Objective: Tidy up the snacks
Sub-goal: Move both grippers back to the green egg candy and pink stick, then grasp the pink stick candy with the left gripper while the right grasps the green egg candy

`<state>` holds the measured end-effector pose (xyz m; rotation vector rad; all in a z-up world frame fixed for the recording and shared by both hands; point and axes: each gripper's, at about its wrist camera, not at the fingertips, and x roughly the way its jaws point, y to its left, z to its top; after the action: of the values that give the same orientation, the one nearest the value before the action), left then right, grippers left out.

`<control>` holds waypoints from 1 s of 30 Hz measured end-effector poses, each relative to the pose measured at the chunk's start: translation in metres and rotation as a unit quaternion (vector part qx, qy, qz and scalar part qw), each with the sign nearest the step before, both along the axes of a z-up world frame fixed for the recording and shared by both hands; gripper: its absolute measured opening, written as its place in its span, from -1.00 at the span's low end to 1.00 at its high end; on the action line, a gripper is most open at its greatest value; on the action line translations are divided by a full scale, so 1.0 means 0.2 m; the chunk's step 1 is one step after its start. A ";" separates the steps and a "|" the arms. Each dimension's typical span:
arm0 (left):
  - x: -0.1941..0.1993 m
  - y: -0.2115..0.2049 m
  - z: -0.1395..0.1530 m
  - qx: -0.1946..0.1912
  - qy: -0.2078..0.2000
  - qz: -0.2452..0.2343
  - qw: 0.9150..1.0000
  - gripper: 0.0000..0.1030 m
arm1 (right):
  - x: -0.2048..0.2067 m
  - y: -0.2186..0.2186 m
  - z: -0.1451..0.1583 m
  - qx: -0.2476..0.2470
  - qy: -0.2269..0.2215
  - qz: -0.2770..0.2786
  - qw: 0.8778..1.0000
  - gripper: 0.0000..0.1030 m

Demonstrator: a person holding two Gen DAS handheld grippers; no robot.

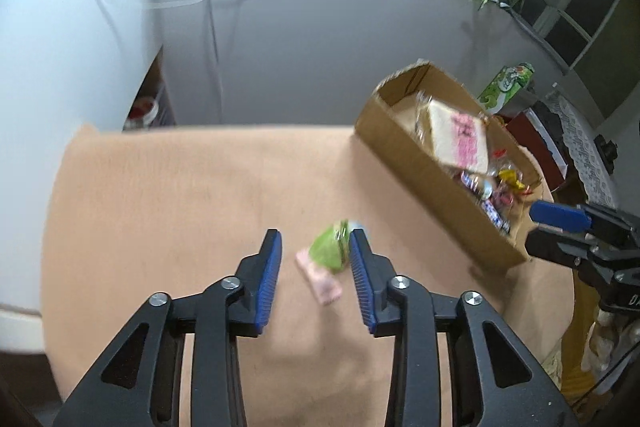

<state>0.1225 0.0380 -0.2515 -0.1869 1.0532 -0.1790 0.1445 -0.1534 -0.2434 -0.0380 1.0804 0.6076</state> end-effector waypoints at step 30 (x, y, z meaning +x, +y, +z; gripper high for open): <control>-0.05 -0.04 -0.37 0.024 -0.004 0.063 0.998 -0.84 | 0.31 0.38 -0.46 0.000 0.121 -0.020 0.992 0.08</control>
<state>0.1115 0.0304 -0.3256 -0.2088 1.0328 -0.0399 0.2062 -0.0783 -0.3345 0.0591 1.3128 0.5866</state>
